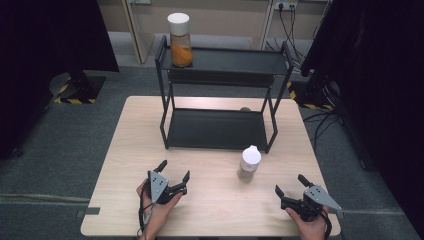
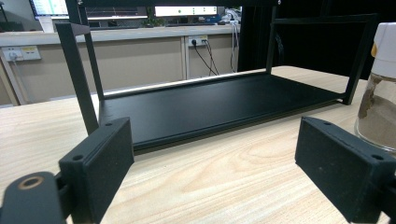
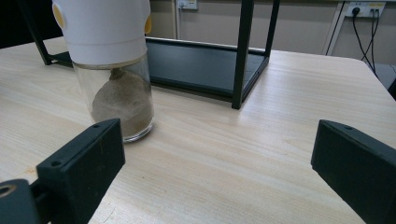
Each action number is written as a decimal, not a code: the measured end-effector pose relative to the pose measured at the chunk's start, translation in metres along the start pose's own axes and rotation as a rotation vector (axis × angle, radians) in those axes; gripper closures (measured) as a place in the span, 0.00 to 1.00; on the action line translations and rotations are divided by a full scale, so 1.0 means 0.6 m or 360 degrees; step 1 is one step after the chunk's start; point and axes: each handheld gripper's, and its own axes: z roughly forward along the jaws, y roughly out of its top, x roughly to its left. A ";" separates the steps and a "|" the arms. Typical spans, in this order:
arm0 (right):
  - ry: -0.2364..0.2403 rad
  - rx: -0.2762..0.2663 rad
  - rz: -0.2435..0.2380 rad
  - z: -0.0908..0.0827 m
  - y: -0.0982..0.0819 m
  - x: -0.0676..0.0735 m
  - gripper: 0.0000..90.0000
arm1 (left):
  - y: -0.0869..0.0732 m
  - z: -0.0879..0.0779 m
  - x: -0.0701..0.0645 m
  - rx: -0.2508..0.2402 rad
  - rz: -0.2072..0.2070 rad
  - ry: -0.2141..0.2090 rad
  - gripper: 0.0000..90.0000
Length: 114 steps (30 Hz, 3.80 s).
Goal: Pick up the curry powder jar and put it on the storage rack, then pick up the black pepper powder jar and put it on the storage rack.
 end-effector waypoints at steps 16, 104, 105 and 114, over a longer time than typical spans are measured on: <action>0.0040 -0.0028 0.0033 0.006 0.001 -0.002 0.03 | -0.001 0.000 -0.002 -0.0005 0.0022 -0.0008 0.12; 0.0192 -0.0187 -0.0047 0.136 0.090 0.069 0.34 | 0.001 0.001 0.000 0.0007 0.0016 -0.0018 0.12; 0.0191 -0.0198 -0.0049 0.135 0.092 0.067 0.34 | 0.001 0.001 0.000 0.0007 0.0015 -0.0017 0.12; 0.0167 -0.0261 -0.0043 0.121 0.116 0.053 0.34 | 0.001 0.001 0.000 0.0007 0.0016 -0.0014 0.12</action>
